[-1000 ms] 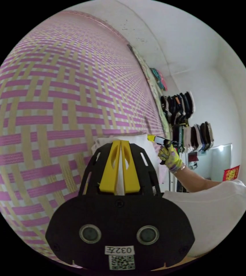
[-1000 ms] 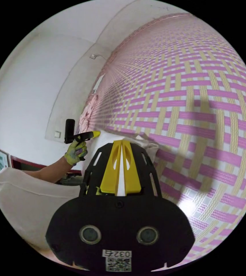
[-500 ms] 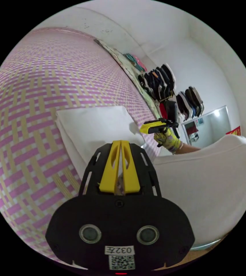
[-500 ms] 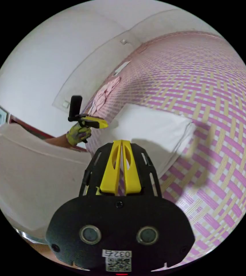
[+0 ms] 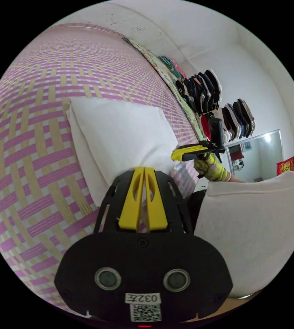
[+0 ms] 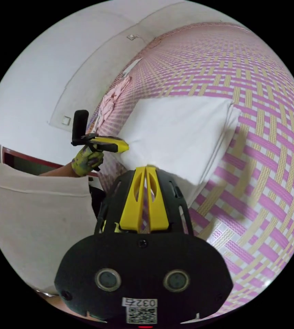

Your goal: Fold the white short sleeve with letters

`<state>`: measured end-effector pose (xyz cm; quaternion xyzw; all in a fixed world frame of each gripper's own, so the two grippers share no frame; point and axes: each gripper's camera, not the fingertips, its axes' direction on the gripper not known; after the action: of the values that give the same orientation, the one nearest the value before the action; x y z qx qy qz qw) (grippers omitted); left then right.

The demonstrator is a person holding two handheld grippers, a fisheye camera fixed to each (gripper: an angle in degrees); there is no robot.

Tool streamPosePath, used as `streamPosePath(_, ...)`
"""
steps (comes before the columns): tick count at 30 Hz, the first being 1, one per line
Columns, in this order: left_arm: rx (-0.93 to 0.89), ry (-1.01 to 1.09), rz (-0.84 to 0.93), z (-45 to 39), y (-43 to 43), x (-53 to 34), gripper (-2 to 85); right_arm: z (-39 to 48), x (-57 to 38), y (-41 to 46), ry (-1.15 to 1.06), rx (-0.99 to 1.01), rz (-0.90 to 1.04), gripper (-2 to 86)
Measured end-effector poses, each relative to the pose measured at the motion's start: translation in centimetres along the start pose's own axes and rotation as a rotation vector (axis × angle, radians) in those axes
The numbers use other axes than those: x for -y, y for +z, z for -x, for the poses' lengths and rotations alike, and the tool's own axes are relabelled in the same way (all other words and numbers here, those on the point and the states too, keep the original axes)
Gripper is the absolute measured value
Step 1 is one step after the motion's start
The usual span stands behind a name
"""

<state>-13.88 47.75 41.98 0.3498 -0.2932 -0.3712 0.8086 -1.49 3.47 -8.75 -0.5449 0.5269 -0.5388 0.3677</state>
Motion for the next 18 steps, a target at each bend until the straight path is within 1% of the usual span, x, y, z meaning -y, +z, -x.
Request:
streamPosePath(3, 0.082, -0.012, -0.054, -2.0, -3.3, 0.4, -0.9, -0.3, -1.9, -2.5, 0.045, 0.053, -0.102, 0.6)
streamPosePath(4, 0.11, -0.06, -0.092, -1.9, -5.0, 0.1, -0.8, -0.8, -3.2, -3.9, 0.08, 0.041, -0.168, 1.9)
streamPosePath(5, 0.108, -0.13, -0.138, -1.3, -6.8, -0.3, -0.8, -1.6, -4.6, -5.2, 0.134, 0.022, -0.224, 5.4)
streamPosePath(6, 0.089, -0.166, -0.165, -0.8, -7.8, -0.5, -0.7, -2.3, -5.4, -5.8, 0.169, 0.015, -0.246, 7.1)
streamPosePath(7, 0.025, -0.223, -0.222, 0.3, -9.4, -1.0, -0.6, -3.8, -6.8, -6.5, 0.246, 0.022, -0.274, 8.2)
streamPosePath(8, -0.04, -0.275, -0.242, 1.4, -10.7, -1.3, -0.3, -5.5, -8.1, -6.9, 0.31, 0.068, -0.28, 9.4)
streamPosePath(10, -0.087, -0.331, -0.198, 2.7, -11.7, -1.0, 1.0, -7.7, -9.9, -7.1, 0.385, 0.145, -0.282, 10.9)
streamPosePath(12, -0.104, -0.35, -0.16, 3.0, -12.6, -0.3, 5.7, -8.9, -11.0, -7.0, 0.422, 0.183, -0.265, 11.5)
streamPosePath(14, -0.124, -0.359, -0.099, 2.5, -13.5, 1.5, 11.8, -9.3, -11.5, -6.3, 0.423, 0.206, -0.209, 12.0)
streamPosePath(16, -0.203, -0.355, -0.097, 2.1, -14.2, 3.1, 14.0, -9.3, -11.6, -5.6, 0.413, 0.239, -0.19, 12.2)
streamPosePath(18, -0.246, -0.354, -0.087, 1.4, -14.7, 4.7, 14.0, -9.3, -11.6, -4.6, 0.401, 0.28, -0.172, 11.7)
